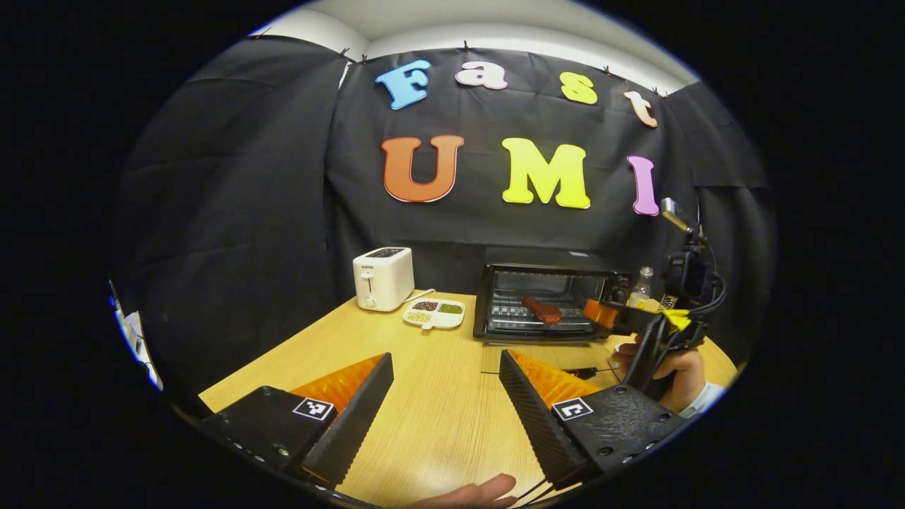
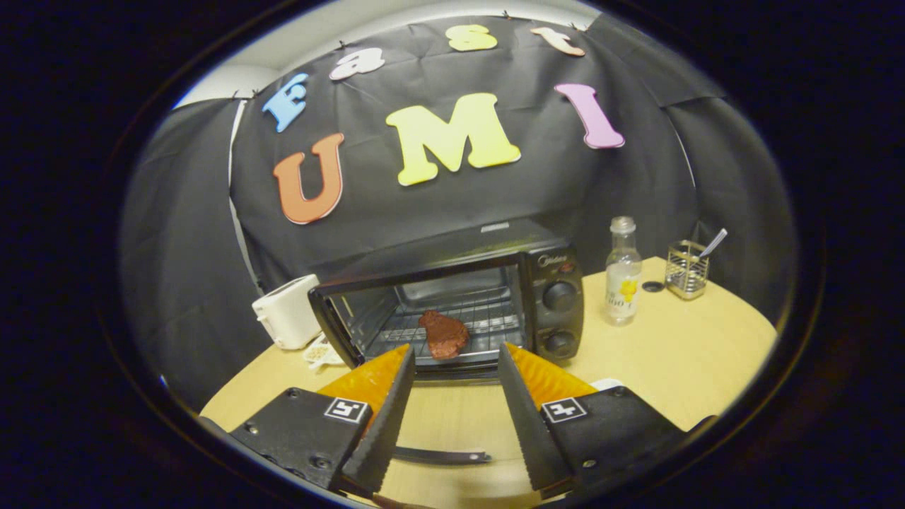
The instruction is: Open the electric oven with the left hand, put the food in, and close the electric oven.
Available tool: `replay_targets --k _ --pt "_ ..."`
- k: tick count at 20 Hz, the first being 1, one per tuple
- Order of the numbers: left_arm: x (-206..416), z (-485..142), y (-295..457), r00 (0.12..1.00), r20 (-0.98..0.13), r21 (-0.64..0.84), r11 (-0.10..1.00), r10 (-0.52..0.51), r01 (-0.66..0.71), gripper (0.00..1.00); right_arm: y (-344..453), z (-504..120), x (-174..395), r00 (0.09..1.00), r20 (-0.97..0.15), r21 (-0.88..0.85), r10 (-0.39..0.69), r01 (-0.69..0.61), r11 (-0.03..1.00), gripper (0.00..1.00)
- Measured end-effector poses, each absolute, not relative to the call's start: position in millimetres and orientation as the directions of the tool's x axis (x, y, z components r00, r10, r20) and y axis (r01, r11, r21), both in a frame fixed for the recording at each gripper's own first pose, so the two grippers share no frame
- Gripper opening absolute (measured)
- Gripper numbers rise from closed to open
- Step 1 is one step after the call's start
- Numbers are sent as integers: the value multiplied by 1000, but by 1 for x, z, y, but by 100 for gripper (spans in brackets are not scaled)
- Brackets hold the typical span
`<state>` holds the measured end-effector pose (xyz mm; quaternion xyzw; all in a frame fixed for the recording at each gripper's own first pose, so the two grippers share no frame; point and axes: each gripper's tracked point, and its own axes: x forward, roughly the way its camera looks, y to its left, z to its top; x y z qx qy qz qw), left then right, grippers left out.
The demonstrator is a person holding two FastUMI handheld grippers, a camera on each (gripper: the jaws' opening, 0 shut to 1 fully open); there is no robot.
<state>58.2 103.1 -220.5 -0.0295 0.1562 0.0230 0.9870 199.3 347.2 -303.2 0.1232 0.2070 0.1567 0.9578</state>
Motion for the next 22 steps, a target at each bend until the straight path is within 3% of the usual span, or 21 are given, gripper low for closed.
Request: replay_targets --k 2,4,6,9,15,22 --pt "68 -228 91 949 -314 -40 999 -1 -12 96 324 -282 194 881 -326 244 344 -273 931 86" --pt "82 -248 80 935 -353 -43 999 -39 25 96 304 -255 189 895 -285 198 342 -294 935 89" --pt "87 -258 58 919 -384 -60 996 -88 71 96 277 -224 185 916 -233 178 327 -291 940 100" --pt "97 -281 32 894 -424 -65 990 -142 127 96 240 -185 182 941 -169 163 292 -265 950 96" --pt "110 -312 -16 846 -493 -87 980 -201 182 96 169 -114 176 977 -84 103 194 -185 977 99" --pt "130 -337 -62 803 -544 -81 968 -242 237 96 94 -70 167 991 -39 85 125 -121 989 96"
